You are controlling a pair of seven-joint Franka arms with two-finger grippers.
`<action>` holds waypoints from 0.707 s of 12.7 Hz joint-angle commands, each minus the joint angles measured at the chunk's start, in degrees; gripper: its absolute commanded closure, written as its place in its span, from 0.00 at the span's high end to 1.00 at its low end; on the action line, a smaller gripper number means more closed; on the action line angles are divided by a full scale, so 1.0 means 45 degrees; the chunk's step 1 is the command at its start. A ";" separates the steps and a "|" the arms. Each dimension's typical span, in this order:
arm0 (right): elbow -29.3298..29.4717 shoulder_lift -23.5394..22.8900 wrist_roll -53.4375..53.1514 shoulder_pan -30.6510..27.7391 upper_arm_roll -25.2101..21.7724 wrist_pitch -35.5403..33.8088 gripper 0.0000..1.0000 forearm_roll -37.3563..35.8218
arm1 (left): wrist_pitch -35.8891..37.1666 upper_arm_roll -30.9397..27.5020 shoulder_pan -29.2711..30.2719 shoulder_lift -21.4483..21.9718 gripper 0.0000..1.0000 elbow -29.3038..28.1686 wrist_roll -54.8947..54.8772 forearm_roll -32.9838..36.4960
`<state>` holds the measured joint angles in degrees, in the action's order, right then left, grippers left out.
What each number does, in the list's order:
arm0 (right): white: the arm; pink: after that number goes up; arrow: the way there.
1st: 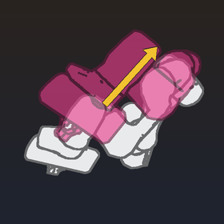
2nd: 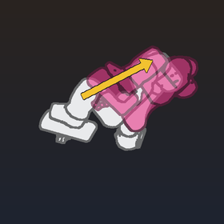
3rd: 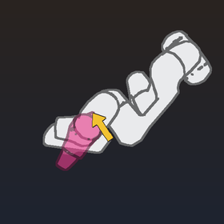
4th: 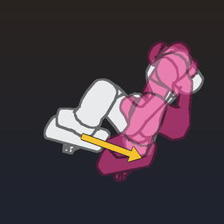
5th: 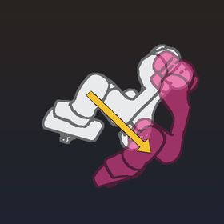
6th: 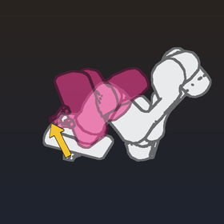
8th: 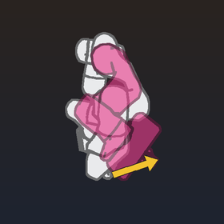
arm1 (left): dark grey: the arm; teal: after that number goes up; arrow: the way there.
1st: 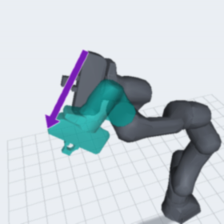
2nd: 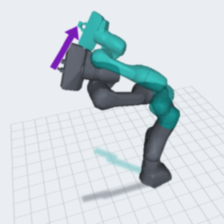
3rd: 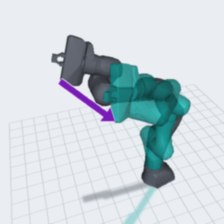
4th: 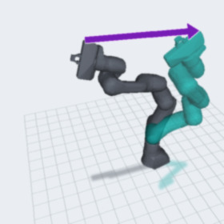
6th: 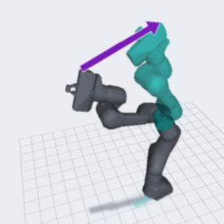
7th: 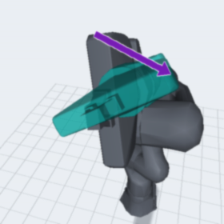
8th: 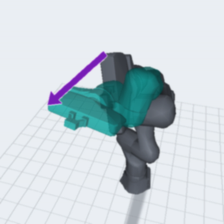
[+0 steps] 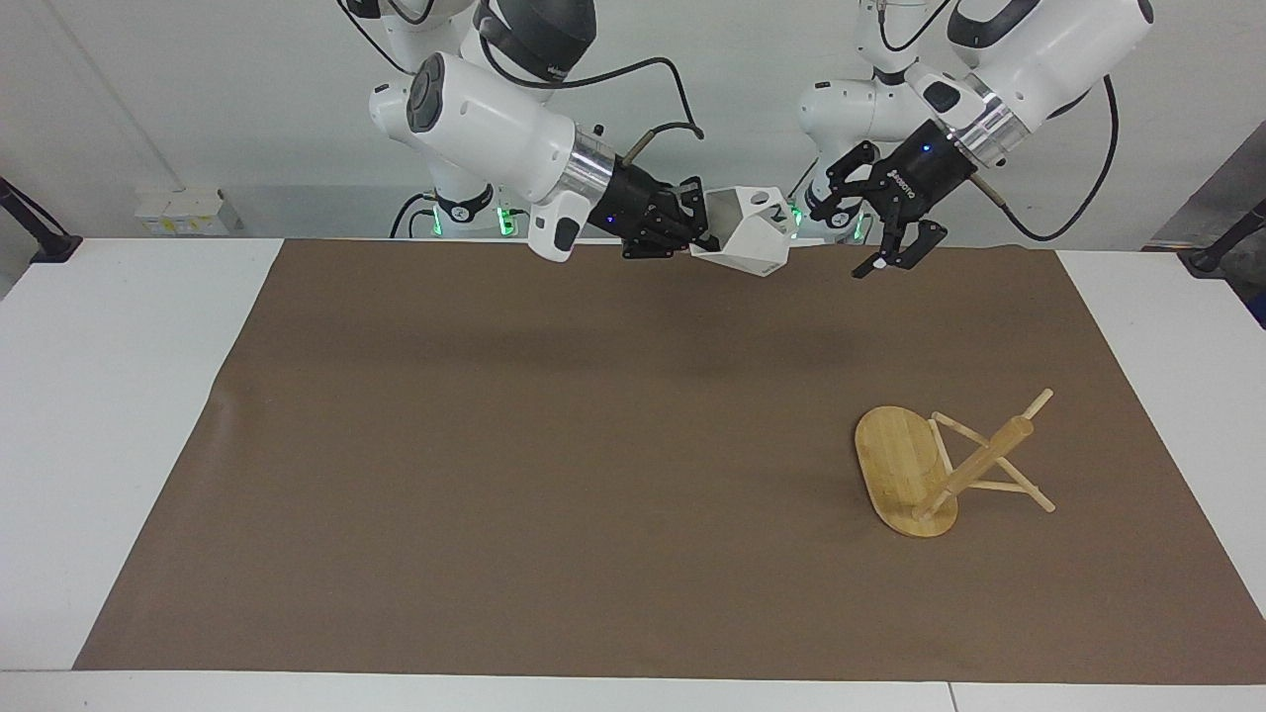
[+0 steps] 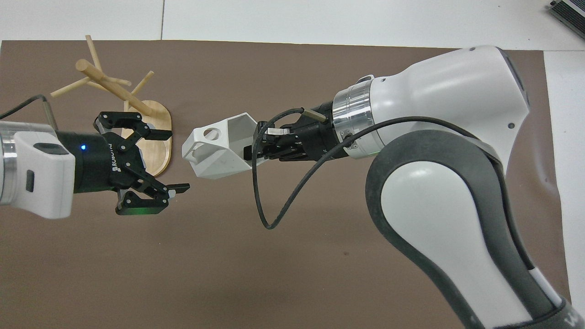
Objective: Hang cup on rack
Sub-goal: 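Bring the cup to the left gripper while the left gripper reaches it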
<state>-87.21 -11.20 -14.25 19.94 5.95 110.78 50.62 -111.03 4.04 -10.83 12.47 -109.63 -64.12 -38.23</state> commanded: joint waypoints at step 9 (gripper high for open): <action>-0.0055 -0.0050 -0.0348 -0.0038 0.0044 0.0186 0.00 0.0762 | -0.0873 0.0058 -0.1108 -0.0934 1.00 0.0631 0.0030 -0.0273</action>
<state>-87.21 -11.44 -14.90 19.94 5.95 110.79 52.39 -114.28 4.16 -14.56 8.95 -107.92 -64.15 -38.50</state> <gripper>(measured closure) 0.960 0.000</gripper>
